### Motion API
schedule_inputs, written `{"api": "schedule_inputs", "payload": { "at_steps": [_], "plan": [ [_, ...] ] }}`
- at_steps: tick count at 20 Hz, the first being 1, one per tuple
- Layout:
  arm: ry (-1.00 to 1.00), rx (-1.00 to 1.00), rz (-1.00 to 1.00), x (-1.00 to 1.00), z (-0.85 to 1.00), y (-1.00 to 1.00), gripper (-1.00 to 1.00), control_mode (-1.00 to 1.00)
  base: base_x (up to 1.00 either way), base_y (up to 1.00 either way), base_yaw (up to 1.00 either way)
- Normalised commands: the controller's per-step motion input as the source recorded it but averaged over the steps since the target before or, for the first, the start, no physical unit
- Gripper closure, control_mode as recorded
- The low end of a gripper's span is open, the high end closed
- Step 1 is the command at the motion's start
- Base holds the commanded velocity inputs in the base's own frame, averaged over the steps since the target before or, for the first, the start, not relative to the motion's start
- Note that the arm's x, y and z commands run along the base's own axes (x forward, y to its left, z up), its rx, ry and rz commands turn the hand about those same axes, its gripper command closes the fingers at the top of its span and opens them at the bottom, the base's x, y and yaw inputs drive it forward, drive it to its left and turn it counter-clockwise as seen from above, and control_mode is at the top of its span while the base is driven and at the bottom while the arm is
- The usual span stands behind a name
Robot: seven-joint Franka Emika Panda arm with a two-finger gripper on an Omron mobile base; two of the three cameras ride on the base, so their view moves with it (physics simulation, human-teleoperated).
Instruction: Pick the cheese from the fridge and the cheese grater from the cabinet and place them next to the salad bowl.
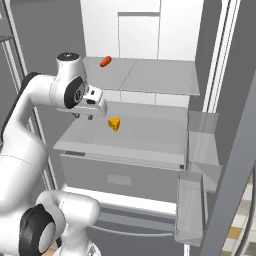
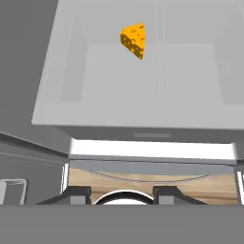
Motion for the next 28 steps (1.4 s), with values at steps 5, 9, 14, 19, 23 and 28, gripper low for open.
{"api": "schedule_inputs", "payload": {
  "at_steps": [5, 9, 14, 19, 23, 28],
  "plan": [
    [-0.02, 0.00, 0.03, -0.08, 0.00, 0.16, -1.00, -1.00, 0.00, 0.00, 0.00],
    [0.00, 0.00, 0.09, -0.14, -0.07, 0.12, -1.00, -1.00, 0.00, 0.00, 0.00],
    [0.00, -0.01, 0.07, 0.00, -0.18, -0.21, -1.00, -1.00, 0.00, 0.00, 0.00],
    [0.00, -0.04, 0.01, 0.00, -0.59, -0.05, -1.00, -1.00, 0.00, 0.00, 0.00],
    [0.00, -0.02, 0.00, 0.00, -0.61, 0.00, -1.00, -1.00, 0.00, 0.00, 0.00],
    [-0.01, 0.00, -0.01, 0.38, -0.58, -0.01, -1.00, -1.00, 0.00, 0.00, 0.00]
  ]
}}
